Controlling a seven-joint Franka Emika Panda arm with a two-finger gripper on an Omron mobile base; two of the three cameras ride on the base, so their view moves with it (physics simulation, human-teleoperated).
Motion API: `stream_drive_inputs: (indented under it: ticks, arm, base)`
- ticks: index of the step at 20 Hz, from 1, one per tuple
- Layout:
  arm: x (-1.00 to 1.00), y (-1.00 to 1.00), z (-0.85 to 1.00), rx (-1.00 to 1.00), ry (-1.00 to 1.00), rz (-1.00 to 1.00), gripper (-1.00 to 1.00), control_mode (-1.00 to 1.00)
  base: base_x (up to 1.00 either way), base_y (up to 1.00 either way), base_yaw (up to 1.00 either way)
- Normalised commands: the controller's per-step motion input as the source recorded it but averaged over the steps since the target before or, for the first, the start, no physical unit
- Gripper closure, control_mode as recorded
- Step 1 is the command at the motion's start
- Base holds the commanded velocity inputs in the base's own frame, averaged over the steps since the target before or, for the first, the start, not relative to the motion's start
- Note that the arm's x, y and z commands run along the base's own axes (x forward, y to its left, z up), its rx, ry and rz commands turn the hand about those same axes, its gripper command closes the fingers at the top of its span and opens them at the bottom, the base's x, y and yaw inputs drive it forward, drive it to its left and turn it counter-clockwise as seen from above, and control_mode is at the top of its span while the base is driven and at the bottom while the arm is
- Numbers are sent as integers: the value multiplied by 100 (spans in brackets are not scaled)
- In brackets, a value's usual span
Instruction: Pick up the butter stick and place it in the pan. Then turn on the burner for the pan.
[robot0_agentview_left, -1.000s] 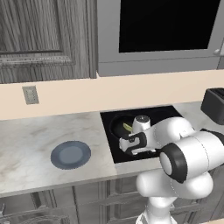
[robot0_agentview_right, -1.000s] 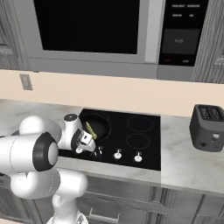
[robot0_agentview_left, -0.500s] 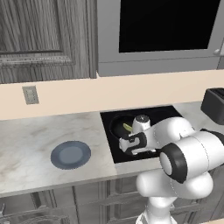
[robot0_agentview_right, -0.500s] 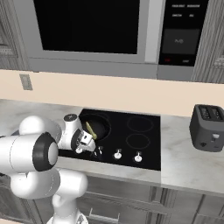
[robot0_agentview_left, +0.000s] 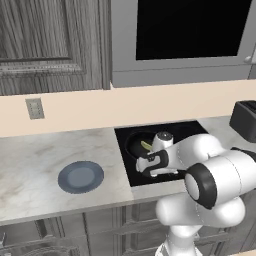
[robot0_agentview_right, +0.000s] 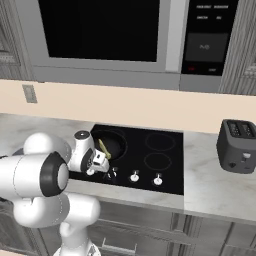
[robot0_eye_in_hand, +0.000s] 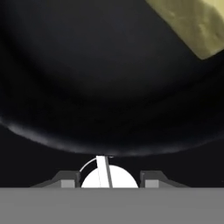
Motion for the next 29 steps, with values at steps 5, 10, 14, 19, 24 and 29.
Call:
stream_drive_inputs:
  ticks: [5, 10, 14, 19, 24, 29]
  arm:
    - [0, 0, 0, 0, 0, 23, 100, -100]
    - [0, 0, 0, 0, 0, 26, 100, -100]
    - [0, 0, 0, 0, 0, 26, 100, -100]
    - [0, 0, 0, 0, 0, 24, 100, -100]
    - [0, 0, 0, 0, 0, 21, 100, -100]
    - [0, 0, 0, 0, 0, 22, 100, -100]
  base:
    - [0, 0, 0]
    - [0, 0, 0]
    - [0, 0, 0]
    - [0, 0, 0]
    - [0, 0, 0]
    - [0, 0, 0]
